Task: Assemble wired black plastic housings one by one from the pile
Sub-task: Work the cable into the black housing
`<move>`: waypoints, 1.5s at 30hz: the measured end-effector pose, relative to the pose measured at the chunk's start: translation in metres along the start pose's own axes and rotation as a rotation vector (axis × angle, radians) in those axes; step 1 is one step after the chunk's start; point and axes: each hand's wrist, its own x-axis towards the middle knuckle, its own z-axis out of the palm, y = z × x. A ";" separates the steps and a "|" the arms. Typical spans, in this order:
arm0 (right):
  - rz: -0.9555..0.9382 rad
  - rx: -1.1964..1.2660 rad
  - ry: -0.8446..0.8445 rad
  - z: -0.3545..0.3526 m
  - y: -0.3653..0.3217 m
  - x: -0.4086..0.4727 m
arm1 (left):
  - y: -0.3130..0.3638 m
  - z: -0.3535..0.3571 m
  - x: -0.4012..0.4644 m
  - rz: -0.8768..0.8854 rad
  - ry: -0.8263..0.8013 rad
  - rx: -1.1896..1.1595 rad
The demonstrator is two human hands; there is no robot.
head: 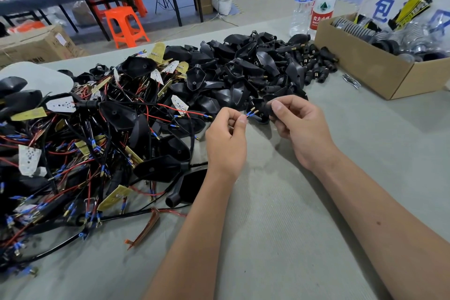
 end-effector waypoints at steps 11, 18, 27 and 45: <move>-0.027 -0.034 -0.014 -0.002 0.003 0.001 | -0.002 -0.001 -0.002 0.038 -0.067 0.039; 0.015 -0.030 0.037 -0.005 0.002 0.001 | -0.001 -0.002 -0.002 0.003 -0.037 0.053; 0.058 -0.006 -0.036 -0.004 0.001 0.001 | -0.001 -0.002 -0.002 -0.043 -0.007 -0.034; -0.009 -0.093 -0.233 0.000 -0.005 -0.007 | 0.003 -0.004 -0.001 0.097 0.202 0.003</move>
